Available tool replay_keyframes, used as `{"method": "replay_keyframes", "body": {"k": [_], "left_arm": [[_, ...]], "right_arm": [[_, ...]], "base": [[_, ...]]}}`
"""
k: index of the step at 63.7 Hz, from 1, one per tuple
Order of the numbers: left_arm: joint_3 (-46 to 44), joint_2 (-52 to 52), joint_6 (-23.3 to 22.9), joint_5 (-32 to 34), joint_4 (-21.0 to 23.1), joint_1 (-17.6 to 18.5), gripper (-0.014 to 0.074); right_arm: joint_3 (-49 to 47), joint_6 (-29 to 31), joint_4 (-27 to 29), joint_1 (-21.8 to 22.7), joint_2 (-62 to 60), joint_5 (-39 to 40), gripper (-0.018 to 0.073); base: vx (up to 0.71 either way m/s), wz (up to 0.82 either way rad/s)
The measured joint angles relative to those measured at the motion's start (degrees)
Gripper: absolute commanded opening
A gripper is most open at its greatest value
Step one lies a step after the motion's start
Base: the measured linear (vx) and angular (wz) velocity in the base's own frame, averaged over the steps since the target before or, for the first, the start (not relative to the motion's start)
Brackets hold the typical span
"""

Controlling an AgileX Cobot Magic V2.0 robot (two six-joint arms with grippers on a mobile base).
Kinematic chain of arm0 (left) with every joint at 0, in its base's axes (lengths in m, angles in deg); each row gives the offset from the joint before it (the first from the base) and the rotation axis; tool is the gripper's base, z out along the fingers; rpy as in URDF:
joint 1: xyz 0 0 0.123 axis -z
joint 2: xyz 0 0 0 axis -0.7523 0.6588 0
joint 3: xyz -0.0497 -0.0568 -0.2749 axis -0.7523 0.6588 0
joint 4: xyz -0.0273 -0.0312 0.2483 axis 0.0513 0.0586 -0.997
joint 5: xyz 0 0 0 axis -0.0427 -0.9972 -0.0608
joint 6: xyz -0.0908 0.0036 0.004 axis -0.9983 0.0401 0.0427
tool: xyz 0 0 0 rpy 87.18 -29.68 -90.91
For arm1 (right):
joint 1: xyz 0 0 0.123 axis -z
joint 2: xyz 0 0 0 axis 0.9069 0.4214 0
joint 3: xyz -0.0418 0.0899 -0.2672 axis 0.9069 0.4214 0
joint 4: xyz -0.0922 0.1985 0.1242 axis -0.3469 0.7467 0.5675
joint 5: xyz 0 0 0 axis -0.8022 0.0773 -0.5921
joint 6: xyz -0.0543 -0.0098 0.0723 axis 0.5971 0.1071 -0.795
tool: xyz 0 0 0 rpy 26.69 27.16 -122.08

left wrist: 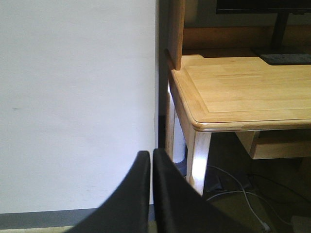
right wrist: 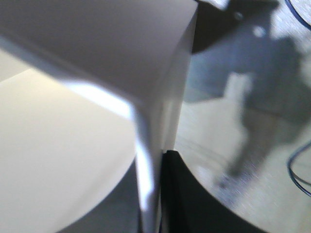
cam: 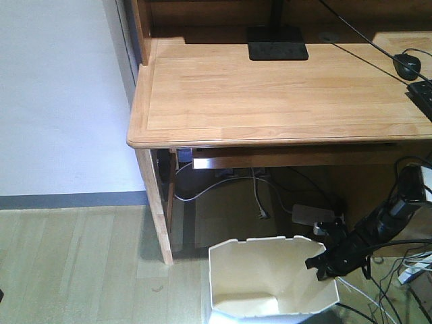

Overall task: Move trash bin to bedside with robot
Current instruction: 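Close the right gripper on the bin rim and pull it out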

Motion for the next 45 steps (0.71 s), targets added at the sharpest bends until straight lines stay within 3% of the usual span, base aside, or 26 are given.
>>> {"method": "replay_keyframes", "body": {"k": [15, 23, 33, 45], "left_arm": [[0.0, 0.0, 0.0, 0.0, 0.0, 0.0, -0.0006], [0.0, 0.0, 0.0, 0.0, 0.0, 0.0, -0.0006], [0.0, 0.0, 0.0, 0.0, 0.0, 0.0, -0.0006], [0.0, 0.0, 0.0, 0.0, 0.0, 0.0, -0.0006]], "right_arm": [[10.42, 13.92, 17.66, -0.1, -9.19, -0.04, -0.0005], [17.25, 21.78, 24.19, -0.1, -15.83, 1.03, -0.0005], [24.56, 26.88, 27.12, -0.03, -23.39, 2.84, -0.0005], [32.34, 28.35, 26.96, 0.02, -31.55, 2.61, -0.0005]], "base": [[0.0, 0.0], [0.0, 0.0], [0.0, 0.0], [0.0, 0.0]]}}
